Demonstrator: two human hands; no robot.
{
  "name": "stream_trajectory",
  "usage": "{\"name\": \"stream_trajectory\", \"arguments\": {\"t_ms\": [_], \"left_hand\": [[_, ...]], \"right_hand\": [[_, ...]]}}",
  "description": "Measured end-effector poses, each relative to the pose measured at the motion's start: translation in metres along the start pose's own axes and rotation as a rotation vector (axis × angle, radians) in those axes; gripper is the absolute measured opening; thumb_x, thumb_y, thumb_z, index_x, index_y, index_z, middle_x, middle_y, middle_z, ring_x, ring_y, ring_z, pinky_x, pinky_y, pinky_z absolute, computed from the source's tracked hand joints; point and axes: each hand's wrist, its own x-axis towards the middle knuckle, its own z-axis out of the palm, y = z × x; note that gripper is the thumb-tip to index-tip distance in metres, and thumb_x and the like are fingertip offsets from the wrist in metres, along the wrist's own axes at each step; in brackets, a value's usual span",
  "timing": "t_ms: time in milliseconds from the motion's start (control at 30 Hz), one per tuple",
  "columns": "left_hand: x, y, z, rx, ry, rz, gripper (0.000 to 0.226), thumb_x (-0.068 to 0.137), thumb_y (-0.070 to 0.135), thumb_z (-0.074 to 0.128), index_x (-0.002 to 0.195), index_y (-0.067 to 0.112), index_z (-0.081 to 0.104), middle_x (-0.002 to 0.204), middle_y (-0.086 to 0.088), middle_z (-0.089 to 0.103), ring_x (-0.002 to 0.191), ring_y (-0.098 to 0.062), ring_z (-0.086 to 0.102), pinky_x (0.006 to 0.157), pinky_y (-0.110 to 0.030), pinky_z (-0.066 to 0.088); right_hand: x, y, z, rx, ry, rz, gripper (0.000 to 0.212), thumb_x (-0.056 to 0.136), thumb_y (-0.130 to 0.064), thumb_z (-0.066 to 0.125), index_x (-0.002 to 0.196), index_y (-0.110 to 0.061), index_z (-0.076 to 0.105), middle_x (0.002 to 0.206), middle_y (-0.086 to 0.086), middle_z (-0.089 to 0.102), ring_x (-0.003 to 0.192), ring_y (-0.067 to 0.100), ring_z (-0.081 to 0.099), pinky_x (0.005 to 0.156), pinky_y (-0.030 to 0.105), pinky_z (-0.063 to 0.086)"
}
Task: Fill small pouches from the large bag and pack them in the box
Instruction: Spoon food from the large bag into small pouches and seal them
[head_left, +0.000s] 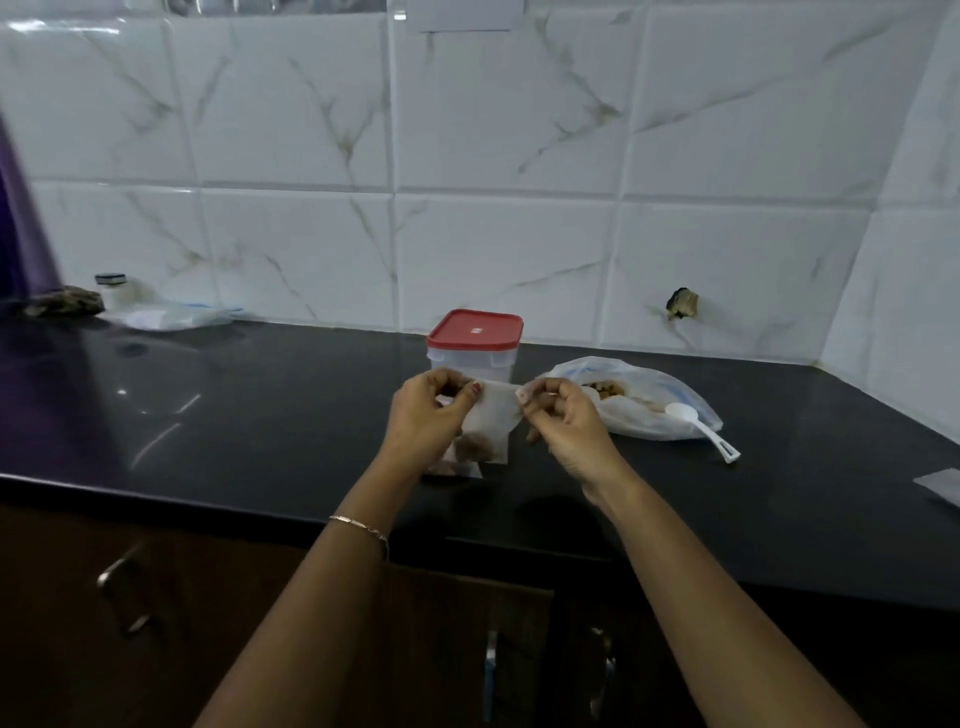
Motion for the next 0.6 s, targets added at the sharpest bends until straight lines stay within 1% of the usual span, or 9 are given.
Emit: {"name": "stream_trajectory", "arguments": {"t_ms": [67, 133, 167, 200, 267, 300, 367, 467, 600], "left_hand": [[0.000, -0.013, -0.009, -0.005, 0.009, -0.075, 0.007, 0.093, 0.021, 0.062, 0.088, 0.016, 0.064, 0.093, -0.005, 0.070, 0.050, -0.012, 0.060, 0.048, -0.020, 0.046], [-0.001, -0.027, -0.012, -0.020, 0.006, -0.158, 0.006, 0.092, 0.021, 0.063, 0.091, 0.016, 0.060, 0.099, -0.007, 0.068, 0.053, -0.016, 0.066, 0.048, -0.025, 0.050], [-0.001, -0.032, -0.011, -0.023, -0.008, -0.189, 0.011, 0.090, 0.023, 0.066, 0.095, 0.016, 0.059, 0.101, -0.006, 0.066, 0.061, -0.020, 0.069, 0.053, -0.030, 0.055], [-0.002, -0.037, -0.011, -0.014, -0.027, -0.210, 0.019, 0.087, 0.026, 0.070, 0.099, 0.017, 0.058, 0.103, -0.003, 0.065, 0.072, -0.022, 0.071, 0.062, -0.036, 0.058], [-0.001, -0.043, -0.011, 0.033, -0.057, -0.219, 0.035, 0.079, 0.027, 0.078, 0.107, 0.018, 0.057, 0.106, 0.002, 0.063, 0.093, -0.022, 0.067, 0.080, -0.042, 0.058], [0.000, -0.044, -0.010, 0.061, -0.062, -0.210, 0.041, 0.077, 0.025, 0.080, 0.110, 0.018, 0.056, 0.107, 0.003, 0.062, 0.098, -0.019, 0.064, 0.085, -0.041, 0.057], [0.003, -0.044, -0.009, 0.124, -0.069, -0.189, 0.048, 0.075, 0.023, 0.081, 0.115, 0.017, 0.054, 0.111, 0.003, 0.060, 0.103, -0.015, 0.059, 0.089, -0.035, 0.053], [0.006, -0.046, -0.006, 0.191, -0.056, -0.152, 0.053, 0.075, 0.022, 0.081, 0.119, 0.014, 0.053, 0.115, 0.001, 0.060, 0.104, -0.017, 0.058, 0.087, -0.029, 0.049], [0.007, -0.048, -0.001, 0.226, -0.035, -0.123, 0.055, 0.076, 0.020, 0.080, 0.121, 0.013, 0.051, 0.116, -0.001, 0.058, 0.103, -0.017, 0.057, 0.080, -0.025, 0.044]], "right_hand": [[-0.001, 0.008, 0.011, -0.101, -0.054, -0.029, 0.043, 0.079, -0.029, 0.078, 0.110, -0.016, 0.051, 0.096, 0.001, 0.064, 0.074, 0.007, 0.060, 0.063, 0.017, 0.049], [0.000, 0.020, 0.020, -0.278, -0.101, -0.034, 0.056, 0.068, -0.035, 0.086, 0.105, -0.020, 0.046, 0.097, -0.001, 0.061, 0.073, 0.010, 0.059, 0.065, 0.028, 0.050], [0.001, 0.024, 0.024, -0.351, -0.119, -0.027, 0.058, 0.065, -0.039, 0.086, 0.102, -0.023, 0.043, 0.096, -0.002, 0.060, 0.072, 0.012, 0.059, 0.064, 0.033, 0.051], [0.002, 0.028, 0.027, -0.404, -0.126, -0.023, 0.058, 0.065, -0.043, 0.085, 0.099, -0.024, 0.041, 0.094, -0.002, 0.060, 0.071, 0.014, 0.059, 0.065, 0.039, 0.053], [0.003, 0.031, 0.031, -0.493, -0.115, -0.032, 0.054, 0.068, -0.045, 0.081, 0.098, -0.024, 0.041, 0.090, -0.003, 0.059, 0.071, 0.016, 0.060, 0.068, 0.043, 0.053], [0.004, 0.030, 0.032, -0.537, -0.113, -0.043, 0.051, 0.071, -0.044, 0.079, 0.098, -0.024, 0.041, 0.089, -0.004, 0.059, 0.071, 0.016, 0.059, 0.069, 0.043, 0.052], [0.006, 0.030, 0.034, -0.617, -0.116, -0.072, 0.043, 0.075, -0.041, 0.077, 0.097, -0.025, 0.044, 0.091, -0.005, 0.059, 0.071, 0.014, 0.058, 0.067, 0.038, 0.050], [0.010, 0.032, 0.035, -0.691, -0.087, -0.144, 0.036, 0.077, -0.040, 0.077, 0.096, -0.028, 0.049, 0.100, -0.006, 0.055, 0.074, 0.012, 0.057, 0.065, 0.033, 0.049], [0.011, 0.035, 0.034, -0.743, -0.056, -0.196, 0.033, 0.079, -0.042, 0.075, 0.101, -0.028, 0.056, 0.111, -0.006, 0.046, 0.084, 0.011, 0.054, 0.070, 0.030, 0.049]]}}
